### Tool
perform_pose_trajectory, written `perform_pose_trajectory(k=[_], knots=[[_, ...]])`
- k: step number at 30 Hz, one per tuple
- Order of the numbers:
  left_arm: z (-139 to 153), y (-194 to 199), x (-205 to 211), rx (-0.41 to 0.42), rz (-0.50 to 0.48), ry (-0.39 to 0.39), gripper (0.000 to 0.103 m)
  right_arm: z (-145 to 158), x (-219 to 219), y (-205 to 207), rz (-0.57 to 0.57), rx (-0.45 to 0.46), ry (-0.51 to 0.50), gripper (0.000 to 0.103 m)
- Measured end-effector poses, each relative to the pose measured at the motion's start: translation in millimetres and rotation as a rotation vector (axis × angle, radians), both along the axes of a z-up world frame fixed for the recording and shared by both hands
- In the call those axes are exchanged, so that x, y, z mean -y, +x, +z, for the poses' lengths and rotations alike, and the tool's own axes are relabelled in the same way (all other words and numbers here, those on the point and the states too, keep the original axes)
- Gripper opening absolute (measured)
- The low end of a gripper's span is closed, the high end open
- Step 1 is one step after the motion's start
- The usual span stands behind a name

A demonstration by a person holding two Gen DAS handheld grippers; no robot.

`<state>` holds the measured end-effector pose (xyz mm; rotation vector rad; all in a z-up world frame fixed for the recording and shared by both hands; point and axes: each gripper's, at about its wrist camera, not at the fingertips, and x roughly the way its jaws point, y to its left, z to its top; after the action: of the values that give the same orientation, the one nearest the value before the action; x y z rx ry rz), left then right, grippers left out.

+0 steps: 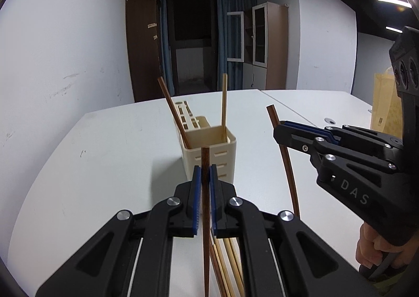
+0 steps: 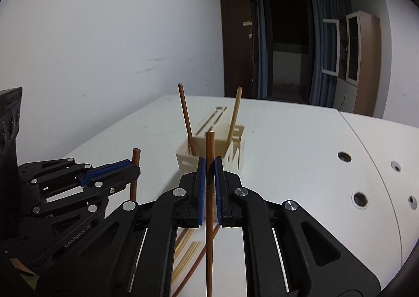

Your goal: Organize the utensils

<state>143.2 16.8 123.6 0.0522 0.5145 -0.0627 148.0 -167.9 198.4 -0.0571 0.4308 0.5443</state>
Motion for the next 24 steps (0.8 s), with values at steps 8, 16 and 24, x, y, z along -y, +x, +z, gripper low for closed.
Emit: perform_pose_trajectory(k=[8,16,24], knots=[[29,5,1,0.066,-0.001,0.006,0.006,29,-2,7,-0.001,0.051,0.028,0.006],[55,8,-4,0.136,0.001,-0.020,0.006,43,-8,13,-0.001,0.095,0.044,0.006],[68,19,-14,0.182,0.002,-0.063,0.006,47,-11,24,-0.008,0.143,0.083,0.006]])
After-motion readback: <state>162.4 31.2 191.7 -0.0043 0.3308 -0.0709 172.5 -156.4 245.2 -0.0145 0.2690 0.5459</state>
